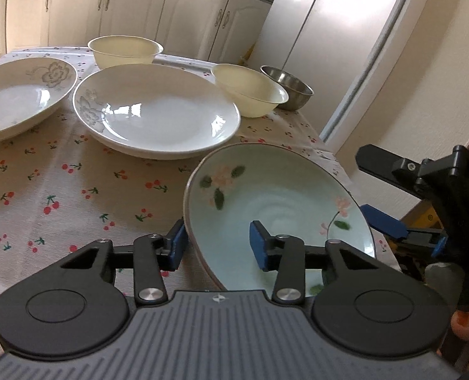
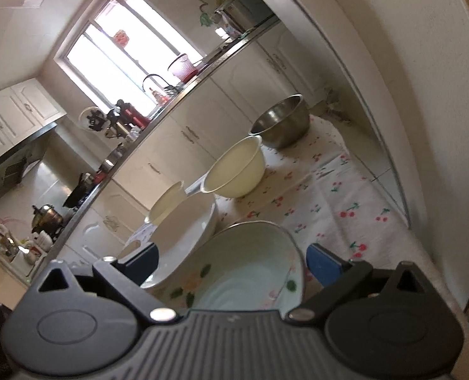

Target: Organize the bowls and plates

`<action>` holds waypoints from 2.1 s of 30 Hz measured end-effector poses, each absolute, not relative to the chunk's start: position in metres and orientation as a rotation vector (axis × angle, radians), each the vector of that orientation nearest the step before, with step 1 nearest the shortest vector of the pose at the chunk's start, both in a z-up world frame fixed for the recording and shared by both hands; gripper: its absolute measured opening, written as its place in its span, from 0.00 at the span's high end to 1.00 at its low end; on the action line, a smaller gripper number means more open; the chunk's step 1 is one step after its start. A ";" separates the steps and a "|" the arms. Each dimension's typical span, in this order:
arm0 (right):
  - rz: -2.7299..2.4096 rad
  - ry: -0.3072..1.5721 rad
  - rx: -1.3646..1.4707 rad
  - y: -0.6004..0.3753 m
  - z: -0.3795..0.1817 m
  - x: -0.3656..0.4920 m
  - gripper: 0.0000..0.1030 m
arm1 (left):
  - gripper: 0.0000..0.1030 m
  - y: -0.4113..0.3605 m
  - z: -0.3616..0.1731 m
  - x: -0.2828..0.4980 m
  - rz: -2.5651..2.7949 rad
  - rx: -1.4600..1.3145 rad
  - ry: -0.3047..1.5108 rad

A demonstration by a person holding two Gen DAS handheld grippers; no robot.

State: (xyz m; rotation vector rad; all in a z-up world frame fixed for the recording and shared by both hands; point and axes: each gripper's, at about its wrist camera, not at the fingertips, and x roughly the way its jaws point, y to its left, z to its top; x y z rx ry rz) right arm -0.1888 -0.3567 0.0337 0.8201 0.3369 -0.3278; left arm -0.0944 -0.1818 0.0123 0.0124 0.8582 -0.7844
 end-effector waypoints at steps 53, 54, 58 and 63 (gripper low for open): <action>0.043 0.546 0.801 -0.194 0.042 -0.062 0.01 | 0.54 0.032 0.034 -0.056 -0.332 -0.232 0.821; 0.046 0.549 0.798 -0.192 0.042 -0.059 0.01 | 0.54 0.034 0.033 -0.055 -0.323 -0.235 0.823; 0.066 0.560 0.775 -0.184 0.042 -0.054 0.01 | 0.53 0.049 0.032 -0.052 -0.297 -0.250 0.827; 0.073 0.558 0.755 -0.178 0.043 -0.051 0.00 | 0.52 0.049 0.029 -0.051 -0.296 -0.248 0.827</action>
